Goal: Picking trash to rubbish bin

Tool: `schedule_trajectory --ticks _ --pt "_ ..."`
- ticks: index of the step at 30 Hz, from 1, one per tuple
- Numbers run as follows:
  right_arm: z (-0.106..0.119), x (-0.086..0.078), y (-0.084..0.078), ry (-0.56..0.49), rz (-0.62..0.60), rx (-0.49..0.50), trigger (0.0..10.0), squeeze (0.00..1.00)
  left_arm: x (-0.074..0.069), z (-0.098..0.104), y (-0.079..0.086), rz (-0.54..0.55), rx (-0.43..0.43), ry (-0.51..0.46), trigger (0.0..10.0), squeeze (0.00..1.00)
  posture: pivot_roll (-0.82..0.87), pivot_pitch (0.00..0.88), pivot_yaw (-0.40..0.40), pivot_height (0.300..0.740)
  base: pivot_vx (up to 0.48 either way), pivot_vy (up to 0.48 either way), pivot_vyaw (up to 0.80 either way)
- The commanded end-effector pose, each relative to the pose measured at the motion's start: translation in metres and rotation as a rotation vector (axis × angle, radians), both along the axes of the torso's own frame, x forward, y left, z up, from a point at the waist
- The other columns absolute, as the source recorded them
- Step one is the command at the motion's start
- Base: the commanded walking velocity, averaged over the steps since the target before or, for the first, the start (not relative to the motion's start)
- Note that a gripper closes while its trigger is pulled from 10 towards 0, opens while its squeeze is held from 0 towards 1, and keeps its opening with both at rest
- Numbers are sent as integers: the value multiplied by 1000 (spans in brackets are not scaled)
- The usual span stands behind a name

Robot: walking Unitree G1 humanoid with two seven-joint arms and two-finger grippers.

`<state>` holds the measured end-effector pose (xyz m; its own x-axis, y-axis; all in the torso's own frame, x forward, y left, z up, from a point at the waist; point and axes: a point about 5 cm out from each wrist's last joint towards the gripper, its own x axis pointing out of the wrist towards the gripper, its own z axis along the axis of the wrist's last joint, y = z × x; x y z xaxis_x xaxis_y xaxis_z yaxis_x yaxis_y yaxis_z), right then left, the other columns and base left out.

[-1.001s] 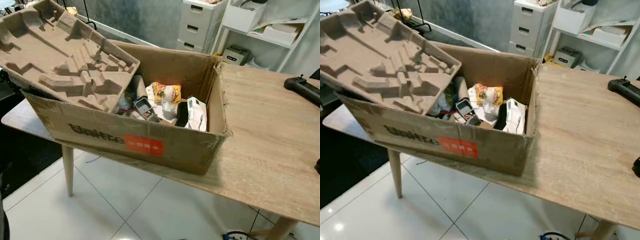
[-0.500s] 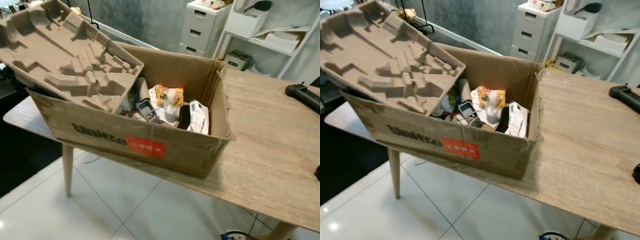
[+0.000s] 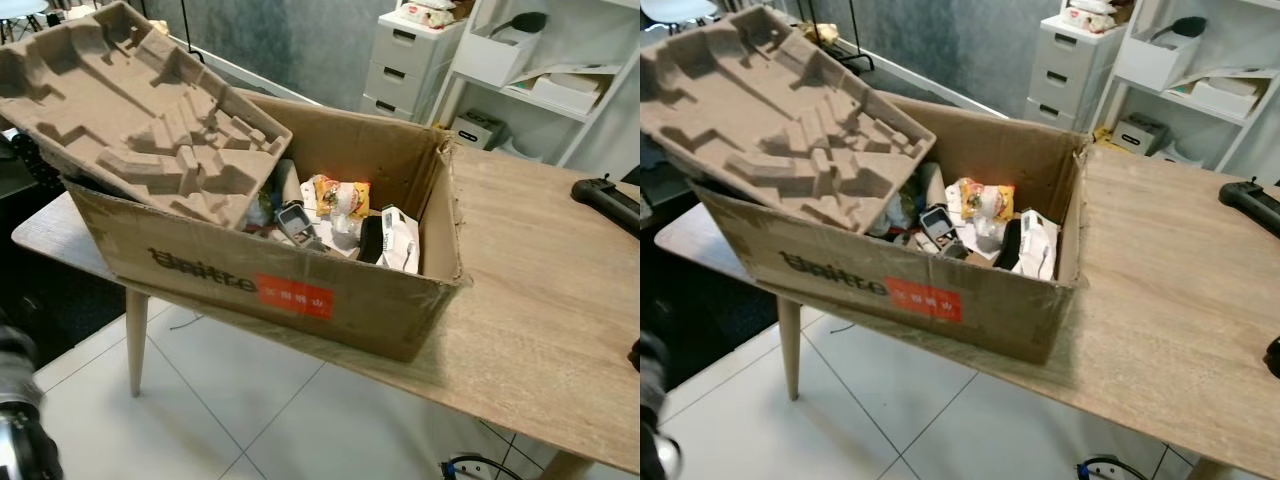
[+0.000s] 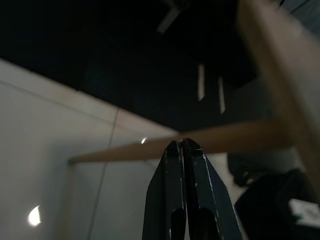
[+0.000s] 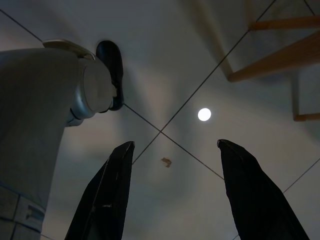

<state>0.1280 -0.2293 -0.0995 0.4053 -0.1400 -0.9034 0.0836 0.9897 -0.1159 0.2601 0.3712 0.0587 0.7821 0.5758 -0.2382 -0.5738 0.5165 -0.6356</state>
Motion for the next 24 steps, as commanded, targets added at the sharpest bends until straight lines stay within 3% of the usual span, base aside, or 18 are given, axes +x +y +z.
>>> schedule_trajectory --ticks 1,4,7,9,10,11,13,16,19,24 --pt "-1 -5 -3 17 0 -15 10000 0 -5 -13 -7 -22 -7 67 10000 0 -15 92 -11 740 0 0 0" --pt "1 -1 -5 11 7 -30 10000 0 -34 -64 -39 -107 -59 296 10000 0 -12 84 -12 740 0 0 0" --pt "3 3 -8 1 14 -42 10000 0 -55 -94 -64 -200 -73 457 10000 0 -6 86 -17 740 0 0 0" --pt "5 9 -9 -10 27 -49 10000 0 -77 -116 -84 -280 -86 577 10000 0 -5 91 -27 740 0 0 0" --pt "5 9 -9 -10 27 -49 10000 0 -77 -116 -84 -280 -86 577 10000 0 -5 91 -27 740 0 0 0" --pt "6 13 -8 -17 32 -48 10000 0 -89 -126 -95 -327 -91 639 10000 0 1 81 -41 740 0 0 0" --pt "7 17 -5 -24 39 -40 10000 0 -100 -135 -104 -383 -82 703 10000 0 17 69 -55 740 0 0 0" --pt "7 18 -4 -27 43 -35 10000 0 -106 -138 -108 -406 -79 733 10000 0 20 68 -57 740 0 0 0" --pt "7 24 3 -23 95 -35 10000 0 -124 -150 -124 -458 -94 801 10000 0 32 54 -66 740 0 0 0" --pt "9 29 5 -30 142 -32 10000 0 -130 -155 -134 -470 -109 821 10000 0 30 76 -81 740 0 0 0"
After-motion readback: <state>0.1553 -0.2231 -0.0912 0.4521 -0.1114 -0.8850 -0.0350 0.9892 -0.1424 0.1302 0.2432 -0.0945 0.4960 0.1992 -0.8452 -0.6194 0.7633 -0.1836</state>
